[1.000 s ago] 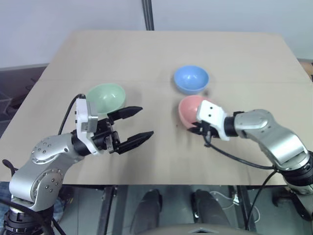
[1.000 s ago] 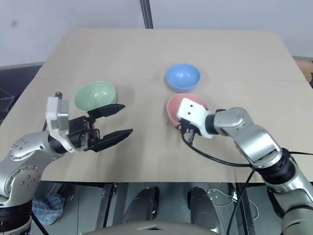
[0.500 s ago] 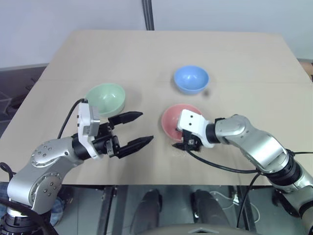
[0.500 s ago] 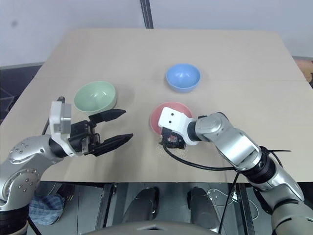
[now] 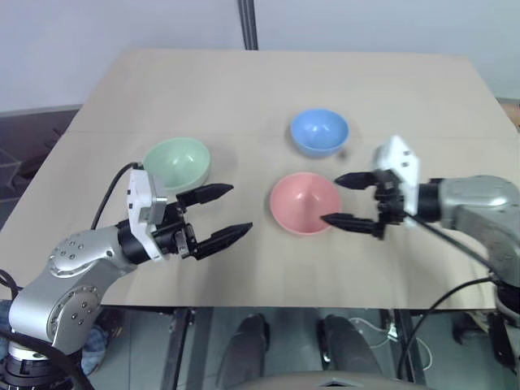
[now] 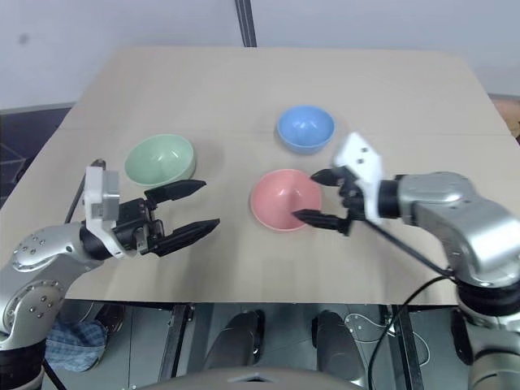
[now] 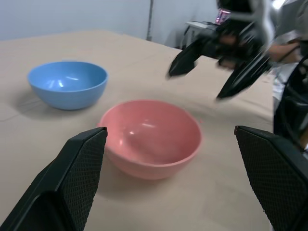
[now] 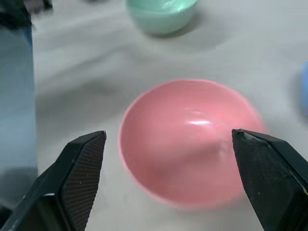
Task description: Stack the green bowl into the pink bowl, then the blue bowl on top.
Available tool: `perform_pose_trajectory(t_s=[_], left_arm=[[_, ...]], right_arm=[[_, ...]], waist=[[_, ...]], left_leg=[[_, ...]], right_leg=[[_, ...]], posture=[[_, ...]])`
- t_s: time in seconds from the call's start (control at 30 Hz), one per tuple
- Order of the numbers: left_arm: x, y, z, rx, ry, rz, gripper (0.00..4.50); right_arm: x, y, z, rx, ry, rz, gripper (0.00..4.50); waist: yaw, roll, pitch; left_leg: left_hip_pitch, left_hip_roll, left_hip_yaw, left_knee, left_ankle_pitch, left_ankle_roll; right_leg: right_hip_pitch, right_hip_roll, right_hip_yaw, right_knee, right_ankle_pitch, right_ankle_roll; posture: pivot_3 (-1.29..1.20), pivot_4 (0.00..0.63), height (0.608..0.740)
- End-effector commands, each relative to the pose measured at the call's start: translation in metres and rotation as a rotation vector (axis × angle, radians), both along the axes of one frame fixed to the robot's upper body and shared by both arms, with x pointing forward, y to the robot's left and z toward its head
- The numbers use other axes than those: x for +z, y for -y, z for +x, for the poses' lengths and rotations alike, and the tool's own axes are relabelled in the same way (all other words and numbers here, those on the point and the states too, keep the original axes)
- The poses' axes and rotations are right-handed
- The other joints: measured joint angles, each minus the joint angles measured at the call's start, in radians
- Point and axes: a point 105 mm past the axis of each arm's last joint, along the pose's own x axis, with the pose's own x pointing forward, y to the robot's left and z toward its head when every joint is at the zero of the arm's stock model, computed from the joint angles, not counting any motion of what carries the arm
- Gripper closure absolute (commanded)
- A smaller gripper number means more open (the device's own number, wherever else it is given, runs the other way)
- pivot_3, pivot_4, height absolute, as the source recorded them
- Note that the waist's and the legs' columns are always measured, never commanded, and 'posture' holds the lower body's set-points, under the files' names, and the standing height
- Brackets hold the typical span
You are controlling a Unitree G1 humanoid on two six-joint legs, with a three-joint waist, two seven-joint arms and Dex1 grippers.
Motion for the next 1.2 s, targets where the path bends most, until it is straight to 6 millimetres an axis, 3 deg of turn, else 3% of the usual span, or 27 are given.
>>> perform_pose_trajectory(t_s=[0.03,0.2,0.4,0.7,0.93,1.07,1.2], left_arm=[[0.000,-0.012,0.016,0.118,0.025,0.072,0.00],[-0.003,-0.034,0.047,0.289,0.004,0.132,0.00],[-0.013,-0.079,0.083,0.545,0.019,0.343,0.00],[-0.031,-0.100,0.092,0.617,-0.048,0.476,0.00],[-0.049,-0.104,0.090,0.588,-0.123,0.561,0.00],[-0.050,-0.103,0.091,0.585,-0.146,0.540,1.23],[-0.049,-0.103,0.093,0.587,-0.145,0.534,3.30]], right_arm=[[0.032,0.028,-0.009,-0.025,0.091,0.153,0.12],[0.055,0.061,-0.023,-0.063,0.199,0.338,0.12],[0.048,0.079,-0.031,-0.107,0.225,0.324,0.12],[0.043,0.080,-0.027,-0.142,0.243,0.298,0.12],[0.042,0.078,-0.024,-0.159,0.253,0.286,0.12],[0.046,0.077,-0.028,-0.153,0.262,0.300,0.00],[0.045,0.076,-0.030,-0.143,0.255,0.289,0.00]], waist=[[-0.001,0.000,0.000],[-0.001,0.000,0.000],[-0.006,0.000,0.000],[-0.002,0.000,0.000],[-0.002,0.000,0.000],[-0.003,0.000,0.000],[-0.002,0.000,0.000]], left_leg=[[0.000,0.000,0.000,0.000,0.000,0.000],[0.001,0.000,0.000,0.000,0.000,0.000],[0.001,0.000,0.002,0.000,0.000,0.000],[0.001,0.000,0.002,-0.001,0.000,0.000],[0.000,0.000,0.002,-0.001,0.000,0.000],[0.000,0.000,0.002,-0.001,0.000,0.000],[0.000,0.000,0.002,-0.001,0.000,0.000]], right_leg=[[0.000,0.000,0.000,0.000,0.000,0.000],[0.000,0.001,0.000,0.000,0.000,0.000],[0.000,0.001,0.002,0.000,0.000,0.000],[0.000,0.001,0.002,0.000,0.000,0.000],[0.000,0.000,0.002,0.000,0.000,0.000],[0.000,0.000,0.002,0.000,0.000,0.000],[0.000,0.000,0.002,0.000,0.000,0.000]], posture=[[0.00,0.150,0.740],[0.00,0.150,0.740],[0.00,0.150,0.740],[0.00,0.150,0.740],[0.00,0.150,0.740],[0.00,0.150,0.740],[0.00,0.150,0.740]])
